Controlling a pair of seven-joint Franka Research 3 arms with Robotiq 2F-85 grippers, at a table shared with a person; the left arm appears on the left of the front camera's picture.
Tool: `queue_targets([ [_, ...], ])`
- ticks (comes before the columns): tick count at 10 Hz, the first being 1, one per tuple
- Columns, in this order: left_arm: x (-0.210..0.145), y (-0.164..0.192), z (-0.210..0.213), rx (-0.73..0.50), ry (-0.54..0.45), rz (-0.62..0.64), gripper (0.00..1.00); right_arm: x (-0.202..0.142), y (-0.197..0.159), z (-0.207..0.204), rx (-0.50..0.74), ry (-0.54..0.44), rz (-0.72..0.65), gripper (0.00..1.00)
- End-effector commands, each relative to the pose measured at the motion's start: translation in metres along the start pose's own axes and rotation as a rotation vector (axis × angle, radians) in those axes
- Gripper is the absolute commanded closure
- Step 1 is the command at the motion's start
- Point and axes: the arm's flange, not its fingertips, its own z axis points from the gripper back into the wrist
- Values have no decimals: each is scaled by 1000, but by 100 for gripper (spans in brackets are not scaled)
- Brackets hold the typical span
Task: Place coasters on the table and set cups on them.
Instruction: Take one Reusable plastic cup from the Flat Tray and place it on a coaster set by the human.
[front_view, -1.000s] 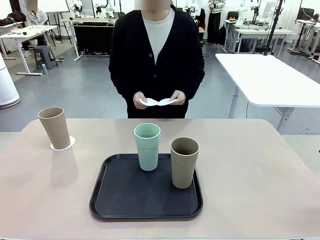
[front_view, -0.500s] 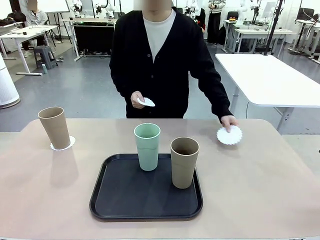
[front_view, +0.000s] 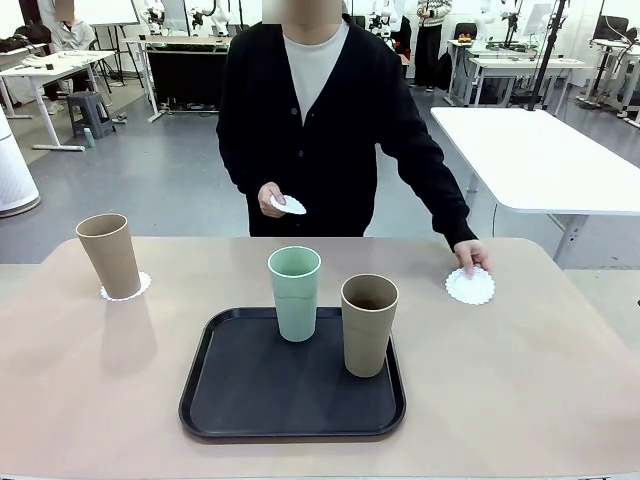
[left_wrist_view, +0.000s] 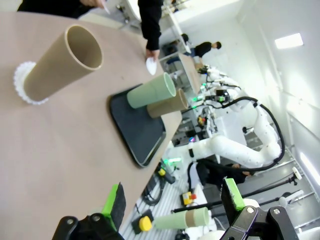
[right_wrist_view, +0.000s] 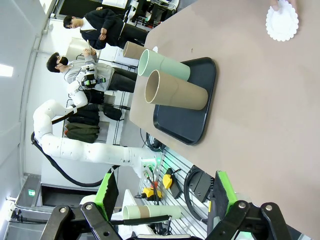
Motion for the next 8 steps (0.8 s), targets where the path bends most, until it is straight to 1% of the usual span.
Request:
queue_targets([
  [1,0,-1,2,3,-2,-1,0,1,0,0,9,-6,10,0],
  [6,0,-1,2,3,-2,-1,0,0,0,0,0,0,0,0],
  [7,0,-1,2,3,-2,-1,0,19,4,-4,-29,52,107,0],
  [8,0,-1,2,3,-2,-1,0,41,7,-10,-109,78,184,0],
])
